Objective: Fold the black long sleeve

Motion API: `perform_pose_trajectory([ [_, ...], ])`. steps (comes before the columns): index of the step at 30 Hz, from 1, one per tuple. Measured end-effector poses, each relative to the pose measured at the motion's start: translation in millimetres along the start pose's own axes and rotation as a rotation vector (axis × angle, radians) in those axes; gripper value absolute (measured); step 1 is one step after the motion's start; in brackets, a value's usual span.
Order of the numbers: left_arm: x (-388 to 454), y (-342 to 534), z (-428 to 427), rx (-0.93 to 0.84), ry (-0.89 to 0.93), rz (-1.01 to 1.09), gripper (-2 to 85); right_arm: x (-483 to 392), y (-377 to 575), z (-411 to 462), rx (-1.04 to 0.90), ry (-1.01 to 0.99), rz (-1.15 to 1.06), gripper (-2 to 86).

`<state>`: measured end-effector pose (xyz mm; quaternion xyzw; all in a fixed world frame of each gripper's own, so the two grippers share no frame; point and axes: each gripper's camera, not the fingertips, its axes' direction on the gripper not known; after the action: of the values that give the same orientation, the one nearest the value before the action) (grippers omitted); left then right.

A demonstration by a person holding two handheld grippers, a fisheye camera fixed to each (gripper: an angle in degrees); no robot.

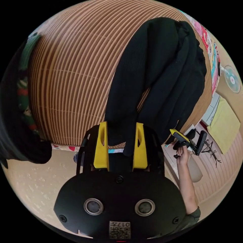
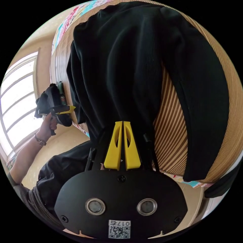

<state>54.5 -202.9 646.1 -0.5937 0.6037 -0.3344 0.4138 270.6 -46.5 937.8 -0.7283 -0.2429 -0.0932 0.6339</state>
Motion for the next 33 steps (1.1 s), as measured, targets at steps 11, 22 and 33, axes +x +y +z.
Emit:
perform_pose_trajectory([
  [11, -70, 61, -194, 0.177, -0.121, 0.044, 4.1, 68, 1, -46, -0.071, 0.336, -0.120, 0.3],
  [22, -194, 242, -287, 0.465, 0.019, -0.177, 10.7, 122, 58, -140, 0.274, 0.094, 0.082, 2.1],
  [33, -132, 277, -309, 0.208, 0.345, 0.269, 5.0, 47, 65, -10, -0.291, 0.450, -0.140, 7.0],
])
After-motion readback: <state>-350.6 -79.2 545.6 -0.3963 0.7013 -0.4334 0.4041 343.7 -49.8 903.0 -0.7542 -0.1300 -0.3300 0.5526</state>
